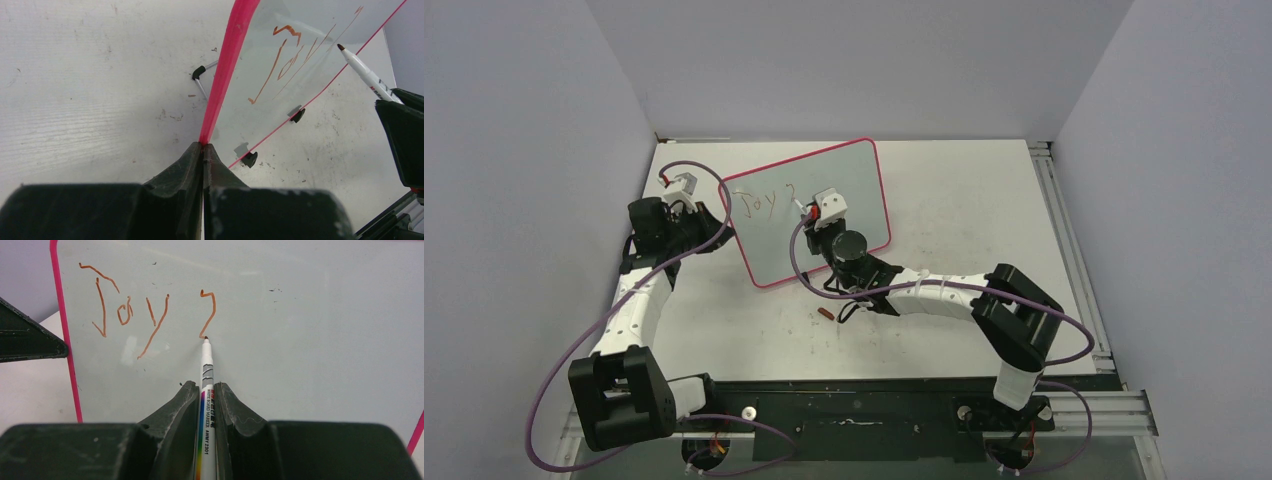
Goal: Write a sentence on the whiteboard
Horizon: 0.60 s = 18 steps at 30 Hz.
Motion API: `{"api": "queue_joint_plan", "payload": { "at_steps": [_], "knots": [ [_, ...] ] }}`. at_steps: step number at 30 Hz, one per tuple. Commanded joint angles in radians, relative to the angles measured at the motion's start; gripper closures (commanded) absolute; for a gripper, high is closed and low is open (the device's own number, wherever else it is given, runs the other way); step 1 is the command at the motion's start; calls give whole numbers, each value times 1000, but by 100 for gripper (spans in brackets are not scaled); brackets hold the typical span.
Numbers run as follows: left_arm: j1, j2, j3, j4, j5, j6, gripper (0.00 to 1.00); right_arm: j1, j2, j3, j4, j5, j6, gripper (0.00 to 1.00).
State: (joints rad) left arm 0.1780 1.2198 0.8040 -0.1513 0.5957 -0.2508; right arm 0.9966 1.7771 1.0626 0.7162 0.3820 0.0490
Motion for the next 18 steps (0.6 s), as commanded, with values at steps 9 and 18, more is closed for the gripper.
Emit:
{"api": "queue_joint_plan", "payload": {
  "at_steps": [9,18],
  "knots": [
    [-20,-15,35,-27,20,5,100,-28,-140,74,-88,-136,7,95],
    [-23,-12,35,-27,25,7,100,-54,-94,103,-67,-157,5,95]
  ]
}}
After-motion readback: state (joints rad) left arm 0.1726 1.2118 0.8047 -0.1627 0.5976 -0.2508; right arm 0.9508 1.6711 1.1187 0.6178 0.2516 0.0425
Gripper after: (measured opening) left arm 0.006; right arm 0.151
